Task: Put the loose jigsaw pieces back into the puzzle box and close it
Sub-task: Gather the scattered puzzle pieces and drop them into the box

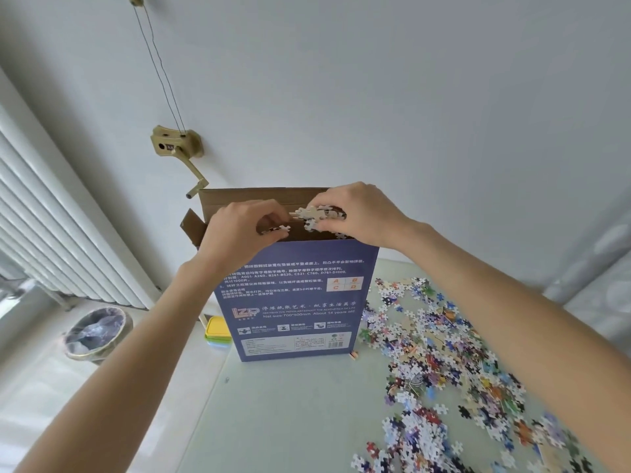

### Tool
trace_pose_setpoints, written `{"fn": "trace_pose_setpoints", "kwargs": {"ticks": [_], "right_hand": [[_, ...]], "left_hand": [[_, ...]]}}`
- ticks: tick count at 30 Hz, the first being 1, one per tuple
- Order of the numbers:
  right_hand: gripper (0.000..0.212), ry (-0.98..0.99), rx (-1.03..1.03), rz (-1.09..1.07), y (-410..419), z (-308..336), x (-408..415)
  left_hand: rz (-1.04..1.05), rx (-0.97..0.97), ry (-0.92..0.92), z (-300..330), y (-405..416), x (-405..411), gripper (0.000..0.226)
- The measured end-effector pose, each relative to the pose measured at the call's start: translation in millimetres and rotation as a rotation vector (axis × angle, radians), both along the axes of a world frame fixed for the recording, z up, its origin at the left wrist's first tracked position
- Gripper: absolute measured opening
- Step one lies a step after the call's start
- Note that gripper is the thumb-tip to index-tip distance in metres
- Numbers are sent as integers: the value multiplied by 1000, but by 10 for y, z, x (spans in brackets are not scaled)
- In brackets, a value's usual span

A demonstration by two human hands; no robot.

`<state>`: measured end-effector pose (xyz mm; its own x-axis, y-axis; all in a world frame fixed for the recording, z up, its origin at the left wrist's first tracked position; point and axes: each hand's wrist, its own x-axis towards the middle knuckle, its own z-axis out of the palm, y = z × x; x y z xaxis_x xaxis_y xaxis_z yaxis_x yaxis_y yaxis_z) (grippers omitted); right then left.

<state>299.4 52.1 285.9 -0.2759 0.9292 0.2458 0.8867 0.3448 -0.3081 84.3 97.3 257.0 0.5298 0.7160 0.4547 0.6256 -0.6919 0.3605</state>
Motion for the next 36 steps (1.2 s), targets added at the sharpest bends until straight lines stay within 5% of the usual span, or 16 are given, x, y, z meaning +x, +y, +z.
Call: {"fn": "trace_pose_setpoints", "kwargs": {"ticks": [15, 22, 29, 36], "right_hand": [[33, -165, -46, 36, 102, 24, -203], [18, -66, -58, 31, 89, -99, -186], [15, -44, 86, -33, -48, -239, -213], [15, 188, 534, -97, -878, -588, -30]], "left_hand": [[47, -92, -64, 8, 9, -170, 11], [4, 151, 87, -71, -178, -169, 3], [20, 259, 107, -114, -200, -169, 6], [68, 571, -77, -301, -573, 103, 16]]}}
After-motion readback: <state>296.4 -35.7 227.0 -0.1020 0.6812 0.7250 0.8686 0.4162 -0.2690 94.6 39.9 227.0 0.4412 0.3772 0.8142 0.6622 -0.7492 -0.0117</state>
